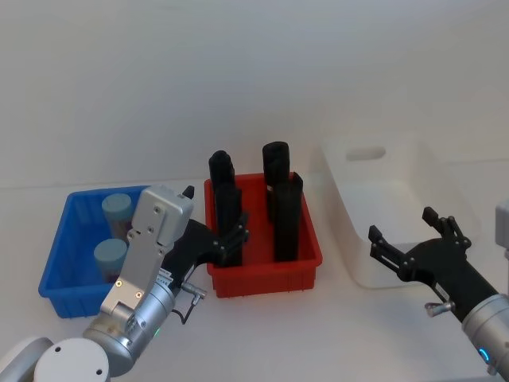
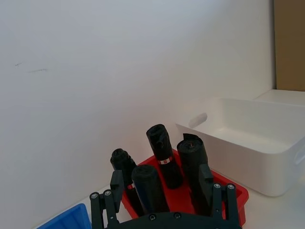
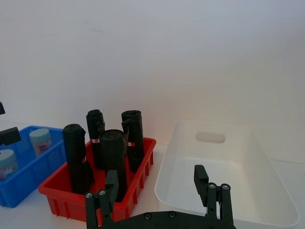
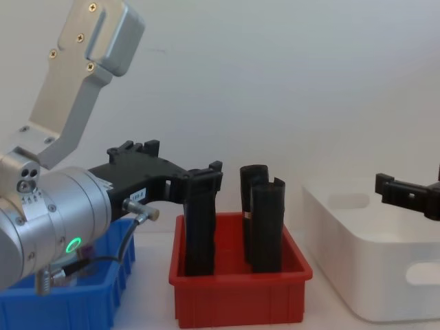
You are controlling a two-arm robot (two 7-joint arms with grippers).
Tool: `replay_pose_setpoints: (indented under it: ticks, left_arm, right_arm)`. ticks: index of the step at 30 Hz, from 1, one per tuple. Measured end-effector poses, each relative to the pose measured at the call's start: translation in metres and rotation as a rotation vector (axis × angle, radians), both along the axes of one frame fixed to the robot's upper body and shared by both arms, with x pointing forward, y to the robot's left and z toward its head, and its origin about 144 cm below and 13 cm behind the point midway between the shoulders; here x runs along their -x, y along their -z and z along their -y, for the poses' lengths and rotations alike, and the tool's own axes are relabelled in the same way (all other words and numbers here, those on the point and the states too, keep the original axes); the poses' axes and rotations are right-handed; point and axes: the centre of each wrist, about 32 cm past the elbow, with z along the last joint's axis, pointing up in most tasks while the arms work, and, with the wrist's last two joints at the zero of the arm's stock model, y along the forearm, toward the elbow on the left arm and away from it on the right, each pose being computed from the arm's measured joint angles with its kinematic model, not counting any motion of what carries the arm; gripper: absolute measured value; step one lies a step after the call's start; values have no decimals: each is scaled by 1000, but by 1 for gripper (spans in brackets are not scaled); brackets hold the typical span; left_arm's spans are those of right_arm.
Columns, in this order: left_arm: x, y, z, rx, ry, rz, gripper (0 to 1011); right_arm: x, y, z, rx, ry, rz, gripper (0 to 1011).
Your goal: Pick the cotton swabs from the blue box and place them into the white box.
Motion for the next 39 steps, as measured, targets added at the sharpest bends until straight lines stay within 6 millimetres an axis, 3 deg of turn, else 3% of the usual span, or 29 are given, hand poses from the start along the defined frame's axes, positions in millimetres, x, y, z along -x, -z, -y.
replay_pose_setpoints:
  ticks: [39]
  left_arm:
    - [0, 0, 0, 0, 0, 0, 1003]
  right_arm:
    - [0, 0, 0, 0, 0, 0, 1002]
